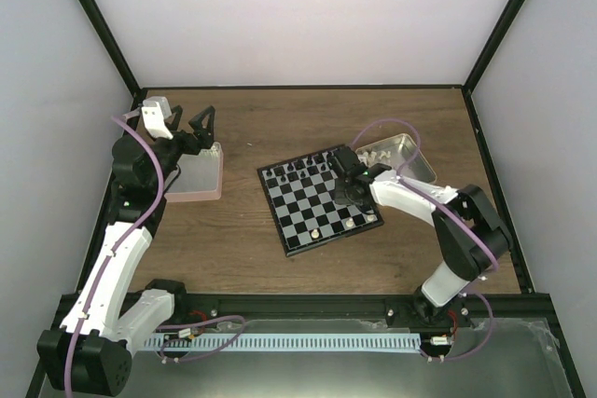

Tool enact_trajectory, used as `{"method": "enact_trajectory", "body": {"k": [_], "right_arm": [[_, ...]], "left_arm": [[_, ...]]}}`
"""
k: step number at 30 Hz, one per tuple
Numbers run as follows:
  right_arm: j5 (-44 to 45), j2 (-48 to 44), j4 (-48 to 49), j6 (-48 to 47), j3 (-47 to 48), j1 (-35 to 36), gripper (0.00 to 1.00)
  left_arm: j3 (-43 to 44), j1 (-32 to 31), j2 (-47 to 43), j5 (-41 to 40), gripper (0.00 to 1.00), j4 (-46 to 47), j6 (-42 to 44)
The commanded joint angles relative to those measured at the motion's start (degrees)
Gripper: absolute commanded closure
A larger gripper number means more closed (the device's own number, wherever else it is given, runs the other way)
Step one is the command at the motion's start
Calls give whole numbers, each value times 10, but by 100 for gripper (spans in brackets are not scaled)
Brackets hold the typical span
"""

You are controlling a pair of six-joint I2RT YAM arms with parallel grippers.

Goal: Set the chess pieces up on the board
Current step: Place the chess piece on the chessboard.

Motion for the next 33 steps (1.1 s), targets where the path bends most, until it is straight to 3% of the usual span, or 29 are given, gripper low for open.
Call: {"method": "enact_trajectory", "body": {"k": [1, 15, 33], "right_arm": [[34, -46, -21, 27, -21, 5, 94], [47, -63, -52, 66, -60, -5, 93], [46, -47, -18, 53, -67, -19, 89]], "left_arm": [[6, 3, -2, 6, 0, 10, -1], [5, 4, 3, 11, 0, 12, -6], [5, 4, 4, 13, 0, 12, -7]]}}
